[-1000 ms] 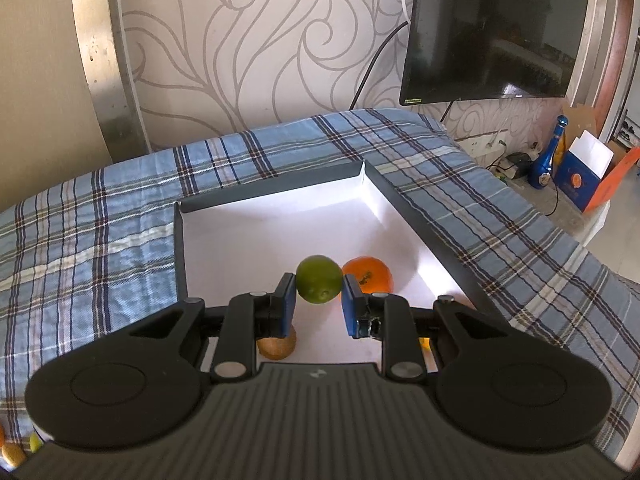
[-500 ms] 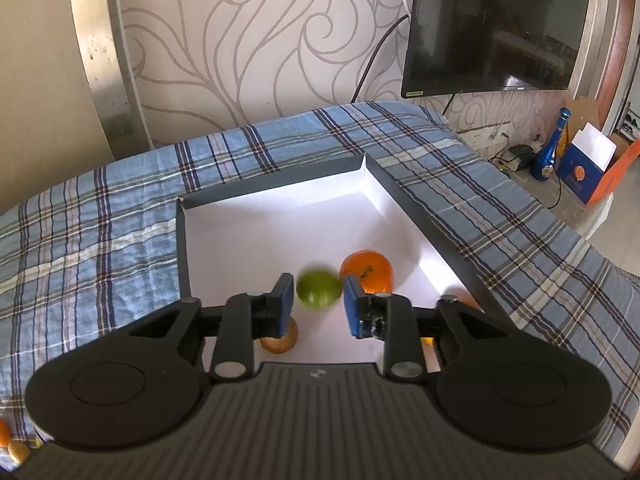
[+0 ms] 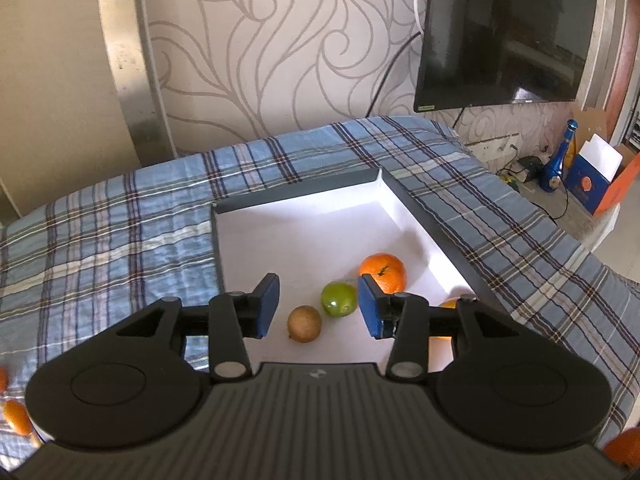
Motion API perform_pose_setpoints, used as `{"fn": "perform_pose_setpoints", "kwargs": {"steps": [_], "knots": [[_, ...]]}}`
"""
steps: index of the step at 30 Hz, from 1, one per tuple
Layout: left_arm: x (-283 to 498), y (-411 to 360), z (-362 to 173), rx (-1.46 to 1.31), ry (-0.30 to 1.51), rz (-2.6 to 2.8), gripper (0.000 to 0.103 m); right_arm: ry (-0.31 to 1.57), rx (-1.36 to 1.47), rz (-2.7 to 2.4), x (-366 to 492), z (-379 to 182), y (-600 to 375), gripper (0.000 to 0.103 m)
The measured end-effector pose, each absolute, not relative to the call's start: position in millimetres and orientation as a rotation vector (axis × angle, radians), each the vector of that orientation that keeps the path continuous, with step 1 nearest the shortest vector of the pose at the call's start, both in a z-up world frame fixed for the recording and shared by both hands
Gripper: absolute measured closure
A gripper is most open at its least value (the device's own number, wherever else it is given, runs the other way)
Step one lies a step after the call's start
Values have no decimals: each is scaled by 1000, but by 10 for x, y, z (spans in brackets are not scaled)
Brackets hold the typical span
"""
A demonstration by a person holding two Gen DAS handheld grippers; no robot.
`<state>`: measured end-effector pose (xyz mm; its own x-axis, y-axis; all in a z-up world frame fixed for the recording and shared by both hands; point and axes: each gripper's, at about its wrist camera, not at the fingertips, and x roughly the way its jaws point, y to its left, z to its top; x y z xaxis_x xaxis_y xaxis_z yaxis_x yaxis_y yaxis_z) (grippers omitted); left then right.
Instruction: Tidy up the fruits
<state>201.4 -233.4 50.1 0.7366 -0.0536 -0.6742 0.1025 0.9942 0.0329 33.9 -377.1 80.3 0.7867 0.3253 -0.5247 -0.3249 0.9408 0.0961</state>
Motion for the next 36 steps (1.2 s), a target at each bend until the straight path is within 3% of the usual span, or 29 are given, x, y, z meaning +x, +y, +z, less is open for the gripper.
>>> {"fn": "perform_pose_setpoints", "kwargs": {"steps": [36], "knots": [[798, -1456, 779, -40, 677, -4, 48, 690, 36, 357, 751, 346, -3440, 69]]}}
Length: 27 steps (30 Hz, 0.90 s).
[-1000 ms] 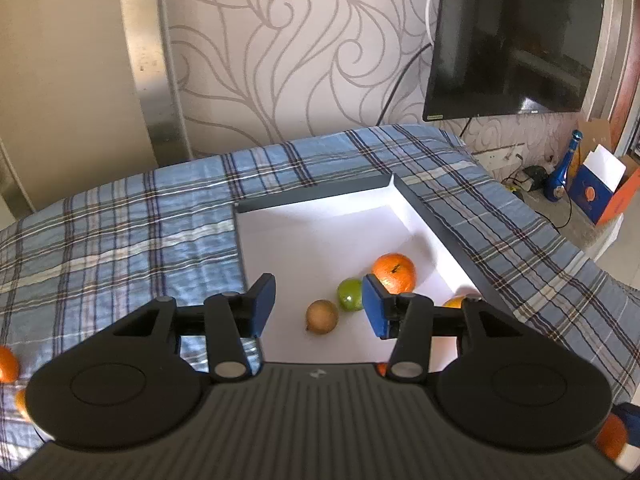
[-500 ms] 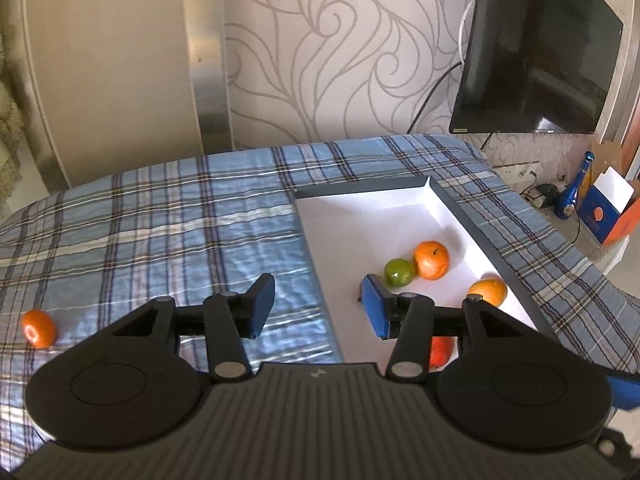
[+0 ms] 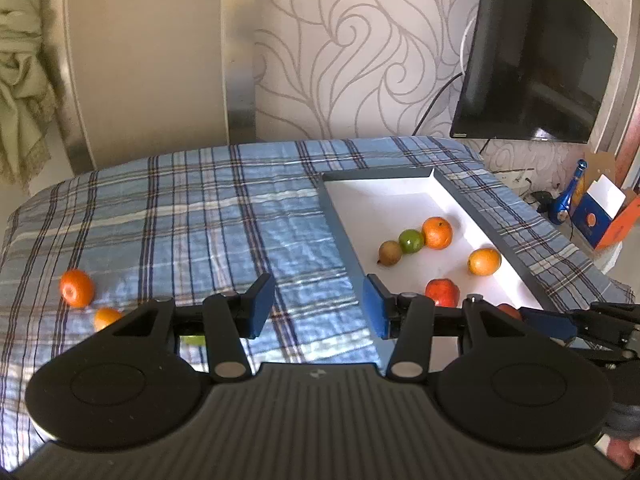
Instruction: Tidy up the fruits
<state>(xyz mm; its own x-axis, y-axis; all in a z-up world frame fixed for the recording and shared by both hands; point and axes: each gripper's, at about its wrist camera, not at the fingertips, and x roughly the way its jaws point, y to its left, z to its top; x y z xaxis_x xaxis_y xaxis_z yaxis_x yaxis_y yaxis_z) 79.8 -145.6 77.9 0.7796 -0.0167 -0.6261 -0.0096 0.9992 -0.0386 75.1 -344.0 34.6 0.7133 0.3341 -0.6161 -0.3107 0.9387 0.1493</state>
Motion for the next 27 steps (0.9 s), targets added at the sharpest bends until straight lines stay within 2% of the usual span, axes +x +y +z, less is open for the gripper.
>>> {"fn": "perform_pose_setpoints", "kwargs": {"steps": [21, 22, 23, 27], "knots": [[572, -1203, 667, -90, 700, 86, 48, 707, -8, 317, 851, 259, -3341, 68], [568, -1196, 663, -92, 702, 88, 48, 707, -9, 312, 851, 259, -3342, 62], [563, -1194, 662, -92, 702, 90, 48, 700, -8, 305, 844, 266, -3345, 60], [547, -1177, 666, -81, 693, 98, 48, 643, -5, 316, 783, 352, -3342, 60]]}}
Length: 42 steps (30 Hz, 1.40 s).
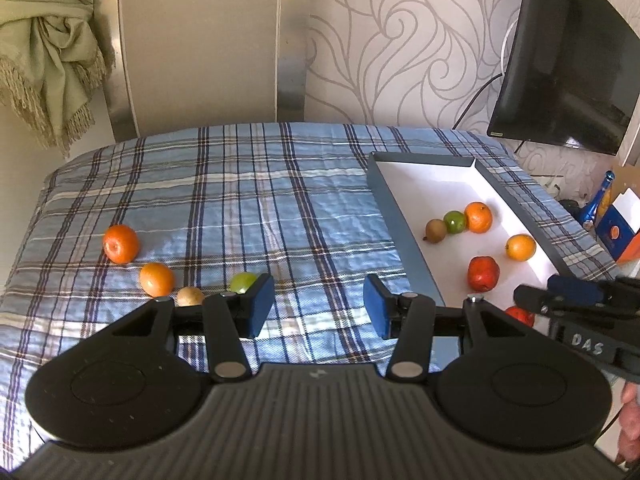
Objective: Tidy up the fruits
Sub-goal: 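Move both open grippers back to the remaining fruits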
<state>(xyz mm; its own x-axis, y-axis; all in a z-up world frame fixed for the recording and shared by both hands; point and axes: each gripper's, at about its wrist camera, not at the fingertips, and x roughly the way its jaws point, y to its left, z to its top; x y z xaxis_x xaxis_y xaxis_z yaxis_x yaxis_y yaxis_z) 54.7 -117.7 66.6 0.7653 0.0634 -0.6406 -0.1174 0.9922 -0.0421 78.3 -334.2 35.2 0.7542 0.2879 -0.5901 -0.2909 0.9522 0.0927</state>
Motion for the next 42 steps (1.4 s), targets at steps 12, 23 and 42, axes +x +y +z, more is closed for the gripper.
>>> {"fn": "perform_pose_setpoints", "kwargs": {"steps": [12, 23, 42], "knots": [[422, -954, 632, -89, 696, 146, 48, 591, -61, 430, 628, 472, -3035, 59], [224, -575, 573, -119, 701, 218, 48, 598, -119, 562, 489, 498, -2601, 60], [-118, 69, 531, -153, 694, 330, 48, 620, -147, 654, 523, 441, -1883, 60]]}}
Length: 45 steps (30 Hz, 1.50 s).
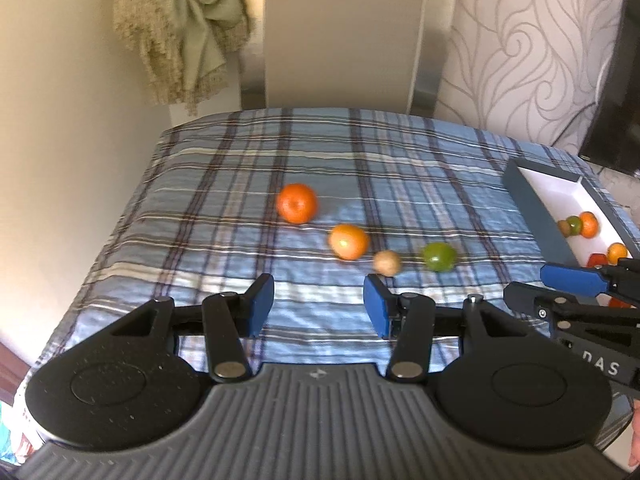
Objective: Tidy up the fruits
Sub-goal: 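Move both open grippers back to the remaining fruits, then close right gripper on the green round fruit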
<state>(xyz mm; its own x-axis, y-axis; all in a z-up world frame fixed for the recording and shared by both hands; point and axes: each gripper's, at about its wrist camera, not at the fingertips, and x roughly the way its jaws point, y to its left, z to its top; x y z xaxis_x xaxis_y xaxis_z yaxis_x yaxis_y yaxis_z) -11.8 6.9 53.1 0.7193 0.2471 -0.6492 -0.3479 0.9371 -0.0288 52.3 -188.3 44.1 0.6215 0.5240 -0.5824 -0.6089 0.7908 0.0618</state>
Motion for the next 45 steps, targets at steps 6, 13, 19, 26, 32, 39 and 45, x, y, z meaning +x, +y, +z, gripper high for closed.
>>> {"fn": "perform_pose_setpoints", "kwargs": {"steps": [6, 13, 19, 26, 32, 39, 45], "knots": [[-172, 220, 547, -166, 682, 350, 48, 635, -166, 668, 611, 367, -1668, 61], [-216, 357, 560, -181, 679, 383, 48, 656, -188, 644, 820, 243, -1499, 61], [-269, 451, 551, -197, 683, 415, 48, 681, -211, 631, 965, 124, -1397, 61], [-316, 470, 549, -204, 686, 431, 48, 688, -247, 633, 1107, 16, -1288, 61], [-316, 420, 558, -199, 683, 420, 48, 671, -285, 657, 1131, -10, -1183, 62], [-271, 319, 525, -183, 696, 390, 48, 664, -311, 686, 1096, 7, -1162, 75], [-224, 218, 486, -166, 706, 359, 48, 672, -300, 680, 1038, 60, -1248, 75]]}}
